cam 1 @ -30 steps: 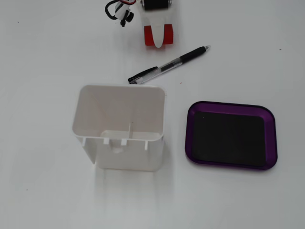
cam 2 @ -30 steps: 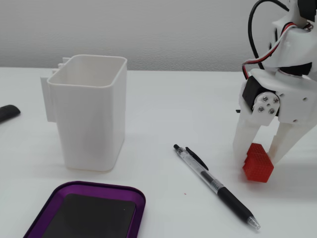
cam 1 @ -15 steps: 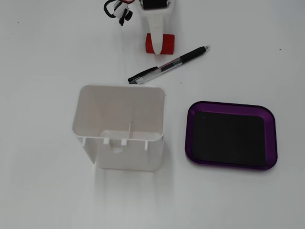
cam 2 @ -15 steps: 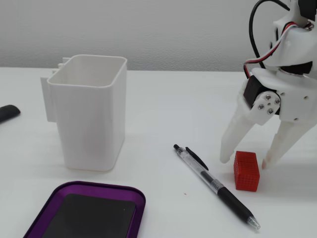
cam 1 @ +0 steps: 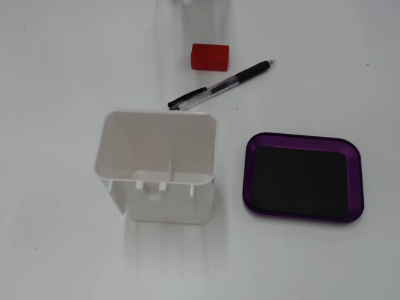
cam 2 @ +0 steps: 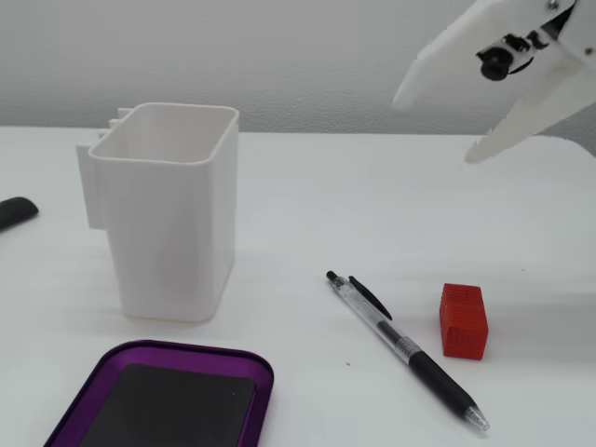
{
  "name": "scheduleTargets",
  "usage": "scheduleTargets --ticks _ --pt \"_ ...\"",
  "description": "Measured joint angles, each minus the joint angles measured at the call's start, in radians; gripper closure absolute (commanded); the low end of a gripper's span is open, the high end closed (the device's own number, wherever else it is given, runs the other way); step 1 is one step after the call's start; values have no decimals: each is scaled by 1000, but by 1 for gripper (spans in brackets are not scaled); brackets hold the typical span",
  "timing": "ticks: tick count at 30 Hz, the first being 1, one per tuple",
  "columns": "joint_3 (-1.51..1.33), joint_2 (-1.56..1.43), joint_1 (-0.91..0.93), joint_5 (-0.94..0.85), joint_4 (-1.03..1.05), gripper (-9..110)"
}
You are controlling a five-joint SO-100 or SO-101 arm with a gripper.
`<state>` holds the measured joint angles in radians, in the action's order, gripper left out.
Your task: Remove the cube from the box.
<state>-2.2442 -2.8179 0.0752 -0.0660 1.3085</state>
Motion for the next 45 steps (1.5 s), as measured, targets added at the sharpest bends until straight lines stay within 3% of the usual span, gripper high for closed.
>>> scheduleTargets --ticks 7,15,19,23,45 --pt "-362 -502 40 -2 0 80" --pt "-713 -528 92 -5 -20 81" --pt "-764 -528 94 -6 -26 85" --pt "-776 -528 94 -6 -26 103" --pt "-778 -528 94 -6 -26 102"
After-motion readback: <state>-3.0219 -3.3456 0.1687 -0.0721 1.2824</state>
